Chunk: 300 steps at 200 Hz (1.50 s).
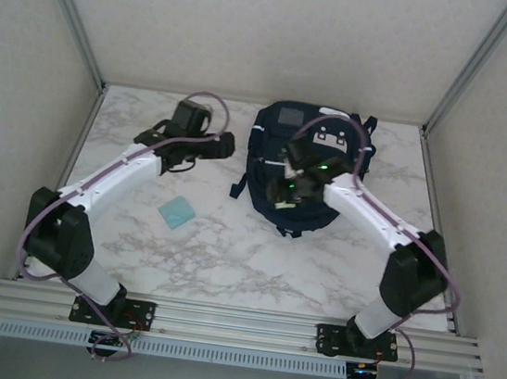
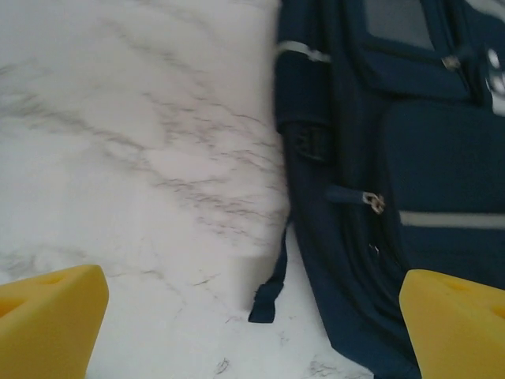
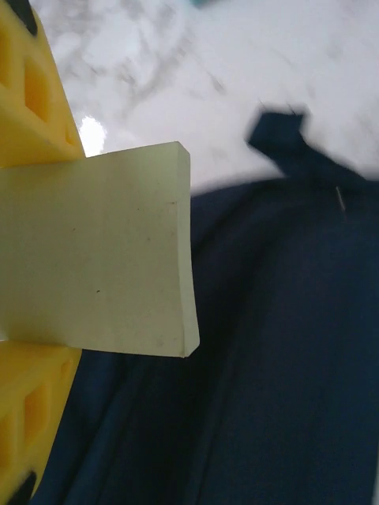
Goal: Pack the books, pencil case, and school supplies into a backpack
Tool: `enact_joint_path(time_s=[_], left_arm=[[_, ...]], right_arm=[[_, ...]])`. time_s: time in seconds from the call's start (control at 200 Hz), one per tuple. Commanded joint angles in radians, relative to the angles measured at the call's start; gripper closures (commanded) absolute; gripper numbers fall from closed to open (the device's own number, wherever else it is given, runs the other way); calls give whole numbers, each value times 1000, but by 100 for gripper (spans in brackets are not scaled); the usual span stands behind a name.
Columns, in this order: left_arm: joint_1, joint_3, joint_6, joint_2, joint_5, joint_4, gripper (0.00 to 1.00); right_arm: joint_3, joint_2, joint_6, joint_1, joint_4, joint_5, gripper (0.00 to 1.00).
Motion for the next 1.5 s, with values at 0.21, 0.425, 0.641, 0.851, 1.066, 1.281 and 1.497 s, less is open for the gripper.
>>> enact_joint_path(time_s=[0.21,0.425,0.641,0.851,1.066,1.281,1.497], left_arm=[[-231,261,376,266,-28,-95,9],[-314,408,484,429,-57,-115,8],[-338,483,564,498,40,-164,8],[-340,527,608,577,-18,-169,8],[-330,584,580,655,-108,-131,24],[-329,611,524,590,-50,-134,87],[-316,754,439,591,14,-234,100]], right_arm=[[-145,-203,147,-331,-27,-52,47],[-191,-292,166,-454,-3,-127,47],[-216,-323,161,-475,-14,-144,47],[-223,-336,163,-485,-8,-164,47],[-223,-365,166,-485,-11,-180,47],[-278,-384,227,-486,52,-258,48],[-366,-378,352,-483,219,-335,49]])
